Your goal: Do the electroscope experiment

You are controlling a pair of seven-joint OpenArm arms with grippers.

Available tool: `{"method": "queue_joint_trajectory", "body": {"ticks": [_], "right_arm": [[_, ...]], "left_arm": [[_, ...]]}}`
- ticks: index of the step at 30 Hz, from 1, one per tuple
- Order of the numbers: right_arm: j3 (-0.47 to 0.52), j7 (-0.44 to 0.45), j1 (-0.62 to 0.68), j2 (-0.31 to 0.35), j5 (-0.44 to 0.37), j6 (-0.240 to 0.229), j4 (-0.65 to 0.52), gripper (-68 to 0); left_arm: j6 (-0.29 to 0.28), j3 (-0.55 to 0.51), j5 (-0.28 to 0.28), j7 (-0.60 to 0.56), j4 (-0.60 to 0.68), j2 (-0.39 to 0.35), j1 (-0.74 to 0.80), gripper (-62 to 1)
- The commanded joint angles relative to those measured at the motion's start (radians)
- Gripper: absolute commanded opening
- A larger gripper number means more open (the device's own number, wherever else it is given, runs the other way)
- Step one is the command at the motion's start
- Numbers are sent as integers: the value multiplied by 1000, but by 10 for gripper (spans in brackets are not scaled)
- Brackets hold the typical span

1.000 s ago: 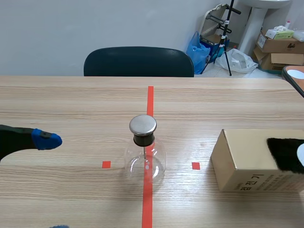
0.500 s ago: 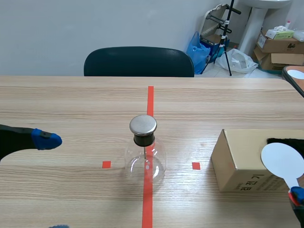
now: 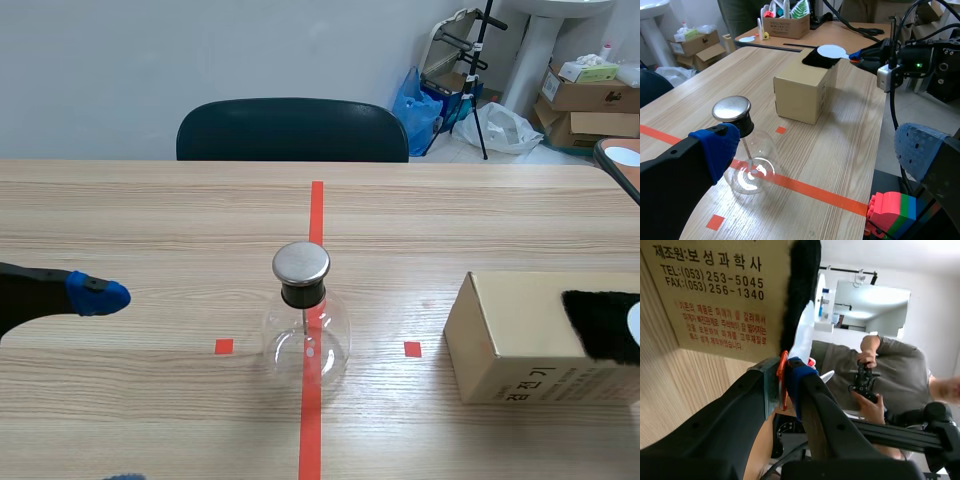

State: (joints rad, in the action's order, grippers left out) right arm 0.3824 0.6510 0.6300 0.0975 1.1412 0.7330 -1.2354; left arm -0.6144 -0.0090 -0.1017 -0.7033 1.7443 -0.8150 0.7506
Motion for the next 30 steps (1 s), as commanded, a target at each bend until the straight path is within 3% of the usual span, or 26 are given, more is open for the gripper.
{"method": "queue_joint_trajectory", "body": {"ticks": [1, 4, 8, 13, 17, 30], "right_arm": [[2, 77, 4, 11, 13, 50, -14, -665], [1, 160, 4, 10, 10, 50, -14, -665], [1, 46, 7, 10, -2, 50, -14, -665], [-2, 118, 4, 10, 3, 50, -14, -665], [-2, 50, 5, 11, 3, 50, -14, -665], [-2, 58, 5, 23, 4, 50, -17, -664]], "left_arm": [[-2, -5, -11, -10, 5, 5, 0, 14], [-2, -5, -11, -10, 5, 5, 0, 14], [-2, -5, -11, -10, 5, 5, 0, 14], [-2, -5, -11, -10, 5, 5, 0, 14], [-2, -5, -11, -10, 5, 5, 0, 14], [-2, -5, -11, -10, 5, 5, 0, 14]]}}
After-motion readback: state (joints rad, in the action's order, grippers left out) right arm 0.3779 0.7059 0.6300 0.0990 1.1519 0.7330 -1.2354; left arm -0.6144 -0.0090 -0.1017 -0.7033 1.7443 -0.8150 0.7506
